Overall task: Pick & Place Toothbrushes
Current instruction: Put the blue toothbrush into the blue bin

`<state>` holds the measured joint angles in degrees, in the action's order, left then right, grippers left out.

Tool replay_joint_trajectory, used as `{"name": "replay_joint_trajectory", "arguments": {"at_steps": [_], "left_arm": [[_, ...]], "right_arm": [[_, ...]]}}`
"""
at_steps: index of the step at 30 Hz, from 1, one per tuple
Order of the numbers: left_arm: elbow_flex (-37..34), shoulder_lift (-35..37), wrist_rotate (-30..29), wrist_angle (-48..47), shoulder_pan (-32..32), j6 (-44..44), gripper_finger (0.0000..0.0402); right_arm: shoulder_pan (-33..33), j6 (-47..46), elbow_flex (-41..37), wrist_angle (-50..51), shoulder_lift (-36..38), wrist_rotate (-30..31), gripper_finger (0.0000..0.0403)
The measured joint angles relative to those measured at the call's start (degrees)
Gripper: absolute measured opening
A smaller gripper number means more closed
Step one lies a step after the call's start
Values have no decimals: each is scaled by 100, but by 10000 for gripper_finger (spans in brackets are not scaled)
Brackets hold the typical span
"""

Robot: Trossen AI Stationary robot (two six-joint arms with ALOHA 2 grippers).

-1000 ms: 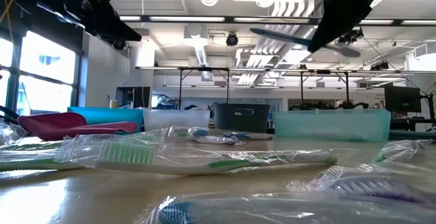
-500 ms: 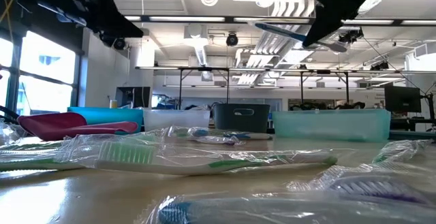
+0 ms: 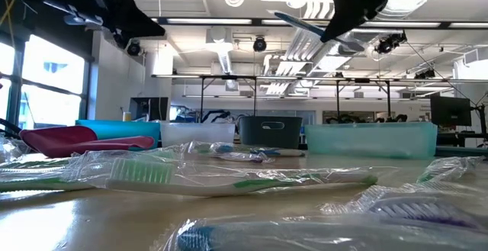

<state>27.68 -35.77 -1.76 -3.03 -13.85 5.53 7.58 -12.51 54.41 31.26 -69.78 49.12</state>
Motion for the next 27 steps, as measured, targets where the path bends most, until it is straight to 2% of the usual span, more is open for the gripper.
{"name": "replay_joint_trajectory", "arguments": {"at_steps": [6, 11, 15, 19, 24, 27], "left_arm": [[0, -167, -79, 359, 0, -800, 6], [2, -625, -83, 679, 0, -881, 6], [2, -1130, -83, 1518, 0, -954, 6], [3, -1582, -77, 2340, 0, -1174, 6], [90, -1867, -82, 2434, -2, -1279, 10], [161, -1916, -81, 2453, -2, -1166, 34]], "right_arm": [[-145, 182, -3, -231, 0, -8, 17], [-254, 176, -5, -486, -109, -82, 17], [-328, 363, -7, -984, -262, -430, 17], [-324, 678, -10, -1504, -426, -515, 17], [-322, 876, -5, -1894, -562, -815, 18], [-322, 992, -11, -2022, -632, -913, 20]]}}
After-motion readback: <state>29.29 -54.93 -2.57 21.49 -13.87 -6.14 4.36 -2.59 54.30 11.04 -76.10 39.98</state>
